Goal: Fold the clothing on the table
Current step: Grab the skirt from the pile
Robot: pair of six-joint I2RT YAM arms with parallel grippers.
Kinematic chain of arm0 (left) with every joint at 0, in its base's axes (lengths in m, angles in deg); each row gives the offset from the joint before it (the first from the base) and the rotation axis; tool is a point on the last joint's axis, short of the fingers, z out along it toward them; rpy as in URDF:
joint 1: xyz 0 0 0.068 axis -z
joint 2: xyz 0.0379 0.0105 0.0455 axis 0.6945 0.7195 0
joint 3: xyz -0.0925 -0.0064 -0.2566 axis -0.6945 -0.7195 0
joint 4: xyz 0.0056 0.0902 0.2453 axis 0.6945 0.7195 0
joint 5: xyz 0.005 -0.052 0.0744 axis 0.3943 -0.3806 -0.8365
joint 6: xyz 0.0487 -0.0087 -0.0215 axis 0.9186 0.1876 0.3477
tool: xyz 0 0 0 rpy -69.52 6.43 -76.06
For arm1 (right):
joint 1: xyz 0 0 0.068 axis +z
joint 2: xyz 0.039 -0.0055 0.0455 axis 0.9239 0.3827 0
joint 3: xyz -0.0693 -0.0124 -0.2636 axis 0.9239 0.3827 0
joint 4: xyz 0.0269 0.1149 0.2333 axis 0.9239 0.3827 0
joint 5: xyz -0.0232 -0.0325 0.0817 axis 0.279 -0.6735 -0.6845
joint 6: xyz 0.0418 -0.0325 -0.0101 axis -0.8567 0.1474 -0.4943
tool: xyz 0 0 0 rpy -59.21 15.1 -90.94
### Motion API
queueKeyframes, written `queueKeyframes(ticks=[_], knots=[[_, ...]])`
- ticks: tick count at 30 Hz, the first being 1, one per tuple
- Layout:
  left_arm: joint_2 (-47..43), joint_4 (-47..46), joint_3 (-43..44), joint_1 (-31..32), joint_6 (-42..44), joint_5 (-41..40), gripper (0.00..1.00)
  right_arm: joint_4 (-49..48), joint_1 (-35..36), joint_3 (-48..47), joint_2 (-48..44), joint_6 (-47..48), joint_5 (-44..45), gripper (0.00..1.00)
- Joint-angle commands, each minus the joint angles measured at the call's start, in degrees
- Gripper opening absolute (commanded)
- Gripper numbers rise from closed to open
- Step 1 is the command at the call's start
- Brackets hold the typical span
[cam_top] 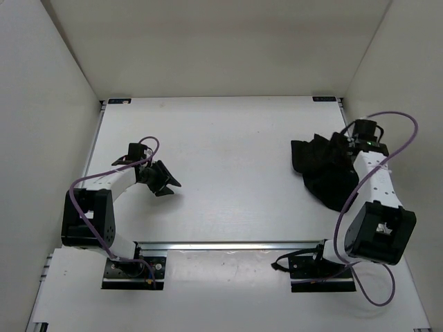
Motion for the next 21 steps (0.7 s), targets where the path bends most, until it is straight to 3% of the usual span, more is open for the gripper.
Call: queueKeyframes(ticks=[1,6,8,9,10,11,15,19,21], knots=[[0.46,-1.59,-0.56,0.75,-0.49,1.2,0.53,-2.97,-5.8,4.84,-0.5,0.21,0.9,0.94],[0.81,-0.89,-0.03,-0.12,0.03,1.64,0.53,-5.53,-5.46,7.75,3.89,-2.77,3.79,0.93],[0.55,-0.63,0.31,-0.21,0.56,1.46,0.53,-5.62,-5.81,7.75,6.27,-4.18,4.41,0.81],[0.55,-0.54,0.4,-0.56,0.47,1.64,0.54,-5.62,-5.9,7.75,6.88,-4.62,3.89,0.71],[0.55,-0.36,0.58,-0.74,0.73,1.73,0.53,-5.36,-5.98,7.41,7.76,-4.18,3.54,0.4],[0.72,-0.36,0.14,-0.83,0.65,1.64,0.53,-4.75,-5.72,6.53,7.68,-5.14,3.71,0.0],[1.07,-0.62,0.41,-0.56,0.56,1.55,0.53,-3.96,-2.22,1.2,2.34,-3.4,-0.31,0.0],[0.82,-1.59,-0.21,-0.92,0.21,2.25,0.53,-5.36,5.67,-10.3,0.64,-1.55,-22.16,0.0],[0.29,-1.76,0.05,-1.79,0.38,3.13,0.53,-2.82,13.3,-18.5,3.27,0.29,-25.54,0.0]])
